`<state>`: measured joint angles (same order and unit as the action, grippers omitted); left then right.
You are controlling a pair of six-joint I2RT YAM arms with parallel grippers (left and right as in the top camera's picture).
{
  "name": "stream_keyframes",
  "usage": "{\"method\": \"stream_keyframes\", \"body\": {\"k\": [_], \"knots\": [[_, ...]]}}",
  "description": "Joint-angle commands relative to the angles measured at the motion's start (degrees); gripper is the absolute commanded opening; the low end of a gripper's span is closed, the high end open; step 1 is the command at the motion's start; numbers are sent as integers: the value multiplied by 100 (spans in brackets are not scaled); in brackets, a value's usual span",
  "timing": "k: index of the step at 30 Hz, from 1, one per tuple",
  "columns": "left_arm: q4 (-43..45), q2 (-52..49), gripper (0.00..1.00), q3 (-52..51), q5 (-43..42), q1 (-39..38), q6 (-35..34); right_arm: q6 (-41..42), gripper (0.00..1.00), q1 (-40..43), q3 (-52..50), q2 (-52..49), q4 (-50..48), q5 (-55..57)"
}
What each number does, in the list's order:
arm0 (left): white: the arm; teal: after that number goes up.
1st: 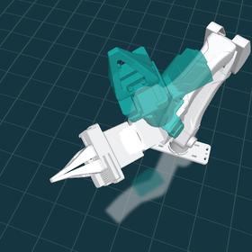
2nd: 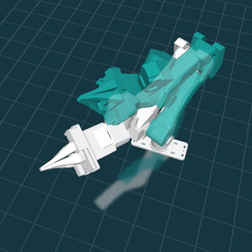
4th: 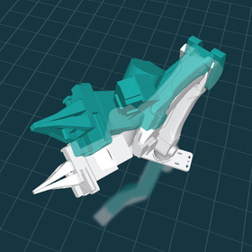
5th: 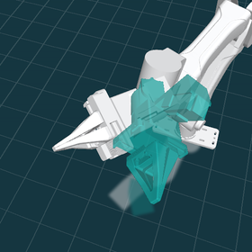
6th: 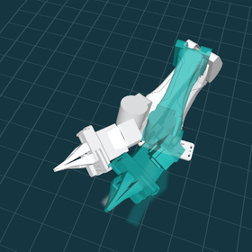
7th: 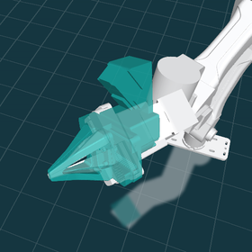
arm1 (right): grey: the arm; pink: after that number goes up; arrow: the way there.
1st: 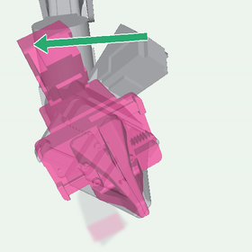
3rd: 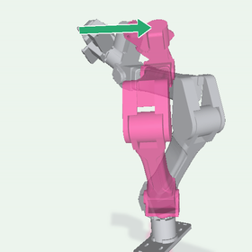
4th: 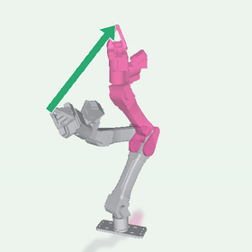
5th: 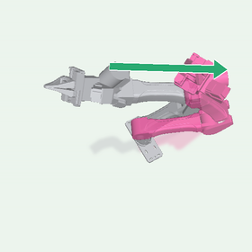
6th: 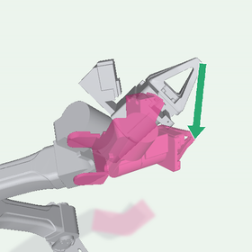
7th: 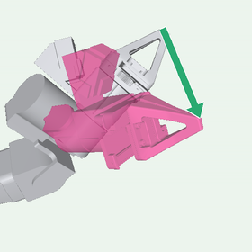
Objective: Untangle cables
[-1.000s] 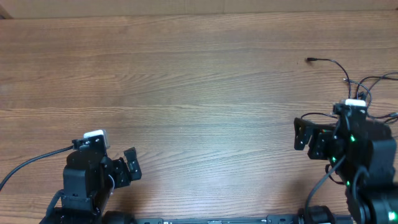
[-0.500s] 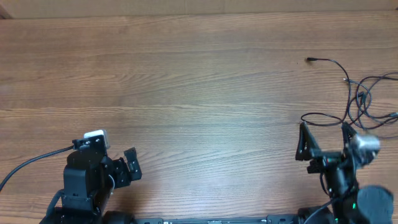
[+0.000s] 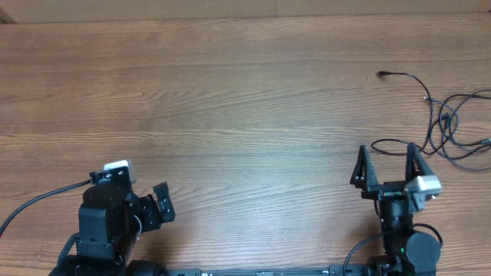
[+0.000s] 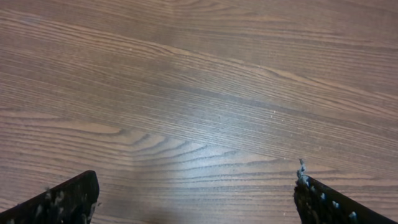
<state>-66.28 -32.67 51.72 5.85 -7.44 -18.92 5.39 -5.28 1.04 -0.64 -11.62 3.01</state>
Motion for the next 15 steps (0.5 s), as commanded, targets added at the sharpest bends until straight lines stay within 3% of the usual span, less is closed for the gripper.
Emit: {"method": "stream_keyframes", "body": {"k": [1, 3, 5, 15], "knots": [[7, 37, 100, -22, 55, 31, 74, -719, 100, 9, -59, 48, 118, -234], [9, 37, 100, -22, 55, 31, 72, -1198, 100, 9, -59, 48, 778, -584], [9, 37, 100, -22, 55, 31, 72, -1161, 100, 9, -59, 48, 1606, -636], [7, 37, 100, -20, 52, 31, 72, -931, 100, 9, -57, 48, 1624, -566]]}}
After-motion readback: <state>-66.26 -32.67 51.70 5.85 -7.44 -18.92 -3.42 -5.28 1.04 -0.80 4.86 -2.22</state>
